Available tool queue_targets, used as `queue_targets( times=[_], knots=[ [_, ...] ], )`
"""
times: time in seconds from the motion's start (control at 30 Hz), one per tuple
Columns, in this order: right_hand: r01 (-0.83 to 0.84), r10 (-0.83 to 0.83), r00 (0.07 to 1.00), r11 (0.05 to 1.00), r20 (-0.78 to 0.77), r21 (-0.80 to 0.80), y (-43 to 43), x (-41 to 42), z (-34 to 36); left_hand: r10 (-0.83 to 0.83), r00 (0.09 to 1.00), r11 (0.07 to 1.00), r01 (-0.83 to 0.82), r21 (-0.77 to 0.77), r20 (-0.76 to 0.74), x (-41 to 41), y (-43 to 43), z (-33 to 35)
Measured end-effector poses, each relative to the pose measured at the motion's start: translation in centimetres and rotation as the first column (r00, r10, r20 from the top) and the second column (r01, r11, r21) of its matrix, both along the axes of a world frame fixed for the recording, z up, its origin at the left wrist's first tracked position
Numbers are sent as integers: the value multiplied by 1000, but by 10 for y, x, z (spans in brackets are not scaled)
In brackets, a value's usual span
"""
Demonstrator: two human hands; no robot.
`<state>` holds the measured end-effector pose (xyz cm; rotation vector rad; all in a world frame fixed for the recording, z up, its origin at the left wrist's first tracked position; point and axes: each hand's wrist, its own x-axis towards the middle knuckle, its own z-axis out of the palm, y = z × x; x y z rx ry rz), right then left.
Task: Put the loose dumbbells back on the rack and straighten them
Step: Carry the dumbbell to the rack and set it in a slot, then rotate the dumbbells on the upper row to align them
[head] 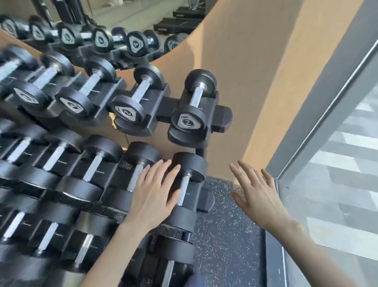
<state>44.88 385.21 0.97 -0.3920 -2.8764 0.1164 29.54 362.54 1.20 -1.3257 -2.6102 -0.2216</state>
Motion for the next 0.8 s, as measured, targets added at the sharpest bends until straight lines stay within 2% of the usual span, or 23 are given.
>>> queue_targets(
  times=[0.13, 0.43, 0.6, 0.8],
  knots=[
    [6, 4, 994, 997, 112, -83, -34, 49, -30, 21, 999, 999, -20, -41, 34, 45, -33, -15],
    [-42, 71, 986, 981, 151, -188, -96, 117, -34, -19, 998, 992, 26, -127, 58, 119, -112, -23],
    [-48, 80, 980, 984, 182, -172, -111, 128, -27, -25, 998, 991, 31, -133, 50, 125, -132, -23],
    [-7, 21, 974, 998, 225, -63, -112, 111, -17, -88, 996, 989, 89, -115, 6, 101, -132, -18]
  ],
)
